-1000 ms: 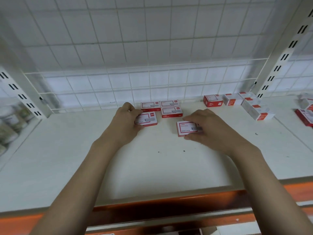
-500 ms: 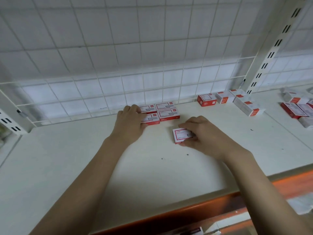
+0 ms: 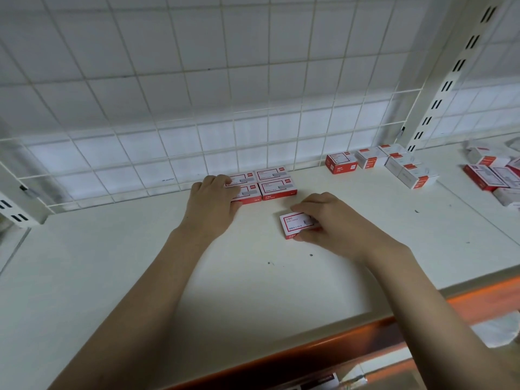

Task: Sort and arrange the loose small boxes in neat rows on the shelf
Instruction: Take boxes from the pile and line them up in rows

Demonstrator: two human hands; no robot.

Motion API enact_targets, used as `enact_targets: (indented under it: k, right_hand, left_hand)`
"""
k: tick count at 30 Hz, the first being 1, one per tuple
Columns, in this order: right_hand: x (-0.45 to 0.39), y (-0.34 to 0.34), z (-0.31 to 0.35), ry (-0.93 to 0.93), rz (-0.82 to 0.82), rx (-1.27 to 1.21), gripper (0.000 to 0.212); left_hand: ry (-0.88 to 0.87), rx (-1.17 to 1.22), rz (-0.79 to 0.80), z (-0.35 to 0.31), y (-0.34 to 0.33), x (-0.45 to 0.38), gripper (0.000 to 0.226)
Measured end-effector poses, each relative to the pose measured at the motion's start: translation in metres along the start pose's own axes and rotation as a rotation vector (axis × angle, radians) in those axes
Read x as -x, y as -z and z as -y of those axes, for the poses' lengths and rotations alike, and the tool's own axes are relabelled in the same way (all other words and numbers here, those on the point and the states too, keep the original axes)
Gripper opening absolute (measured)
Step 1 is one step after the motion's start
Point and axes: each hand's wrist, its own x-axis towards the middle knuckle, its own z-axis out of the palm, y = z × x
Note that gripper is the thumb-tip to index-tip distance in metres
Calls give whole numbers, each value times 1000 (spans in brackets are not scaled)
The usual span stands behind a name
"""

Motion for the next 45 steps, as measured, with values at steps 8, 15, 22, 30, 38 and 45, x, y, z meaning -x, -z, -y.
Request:
enact_targets:
  k: [8,15,22,30,38,45]
  right_hand:
    - [-5,-1,0,-8,21,17,49]
    - [-14,0,3,-13,39,17,45]
    - [-17,0,11,4,-1,45,45]
    - [10,-19,12,42,-81,62,31]
    - [-6,-19,14,13,-46,68,39]
    - [-7,-19,15,4,-52,60,36]
  left_hand:
    - [10,10,17,0,0,2,38]
    - [22,26,36,-1,1,1,39]
    - [44,64,43,-3,10,8,45]
    - [82,123,80,-8,40,32,44]
    - [121,177,48,-14,46,59,44]
    - [150,179,33,-15,45,71,43]
